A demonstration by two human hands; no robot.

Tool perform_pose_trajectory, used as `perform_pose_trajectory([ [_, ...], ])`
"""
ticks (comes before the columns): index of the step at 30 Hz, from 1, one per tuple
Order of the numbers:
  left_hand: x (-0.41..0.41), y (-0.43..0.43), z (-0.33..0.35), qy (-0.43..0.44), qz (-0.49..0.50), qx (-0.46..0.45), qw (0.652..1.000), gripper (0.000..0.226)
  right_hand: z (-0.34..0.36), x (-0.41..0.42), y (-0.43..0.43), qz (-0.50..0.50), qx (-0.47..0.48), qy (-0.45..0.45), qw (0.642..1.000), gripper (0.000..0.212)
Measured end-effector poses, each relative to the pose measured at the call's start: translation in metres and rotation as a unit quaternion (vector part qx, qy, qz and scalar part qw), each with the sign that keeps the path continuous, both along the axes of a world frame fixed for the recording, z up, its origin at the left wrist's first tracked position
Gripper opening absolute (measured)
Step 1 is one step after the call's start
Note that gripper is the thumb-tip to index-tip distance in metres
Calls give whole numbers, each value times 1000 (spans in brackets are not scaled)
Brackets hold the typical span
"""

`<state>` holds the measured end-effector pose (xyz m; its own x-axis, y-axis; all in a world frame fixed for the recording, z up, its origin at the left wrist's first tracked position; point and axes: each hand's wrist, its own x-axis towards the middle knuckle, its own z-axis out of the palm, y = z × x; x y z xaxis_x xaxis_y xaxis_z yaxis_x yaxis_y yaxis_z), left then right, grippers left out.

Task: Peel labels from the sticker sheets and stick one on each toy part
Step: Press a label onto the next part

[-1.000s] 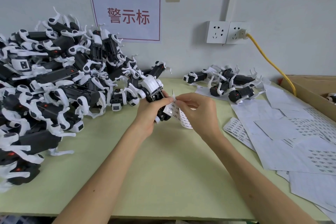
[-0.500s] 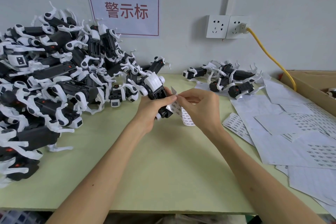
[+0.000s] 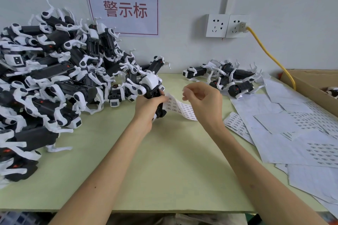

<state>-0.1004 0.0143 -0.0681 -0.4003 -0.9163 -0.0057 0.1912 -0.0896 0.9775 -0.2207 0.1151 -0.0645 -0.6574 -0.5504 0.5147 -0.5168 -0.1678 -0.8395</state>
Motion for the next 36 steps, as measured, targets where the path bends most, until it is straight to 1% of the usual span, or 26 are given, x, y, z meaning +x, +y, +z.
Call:
perform_pose_trajectory([
  [3, 3, -4, 0, 3, 62, 7, 998, 22, 0, -1, 1, 23, 0, -19, 1000, 10],
  [5, 6, -9, 3, 23, 58, -9, 998, 22, -1, 1, 0, 23, 3, -5, 1000, 11],
  [7, 9, -11, 7, 56, -5, -9, 998, 24, -2, 2, 0, 27, 9, 14, 999, 14],
  [9, 10, -12, 8, 77, -82, 8, 994, 20, -2, 3, 1, 33, 16, 23, 999, 19],
  [12, 8, -10, 3, 52, -129, -2, 990, 17, -2, 3, 2, 40, 22, 27, 999, 26],
  [16, 6, -9, 1, 39, -127, -12, 991, 19, -2, 5, 1, 50, 34, 33, 998, 35],
  [20, 6, -7, 2, 1, -122, -13, 992, 13, -5, 5, 1, 46, 47, 88, 994, 37],
  [25, 5, -4, 3, -40, -111, -15, 993, 17, -8, 6, -1, 56, 53, 136, 988, 43],
  [28, 5, -2, 3, -25, -103, -12, 994, 17, -7, 7, -1, 60, 55, 133, 988, 48],
  [30, 5, -1, 4, 2, -102, -15, 995, 19, -6, 5, 0, 68, 57, 91, 992, 51],
  [31, 4, -1, 4, 19, -100, -15, 995, 18, -5, 4, 1, 79, 66, 60, 993, 50],
  [32, 4, -2, 4, 34, -96, -13, 995, 17, -4, 2, 1, 95, 82, 30, 992, 45],
  [34, 3, -3, 2, 47, -85, -11, 995, 23, -4, 0, 0, 134, 116, -26, 984, 24],
  [36, 2, -4, 2, 47, -84, -19, 995, 29, -4, 2, -1, 157, 110, -66, 979, 5],
])
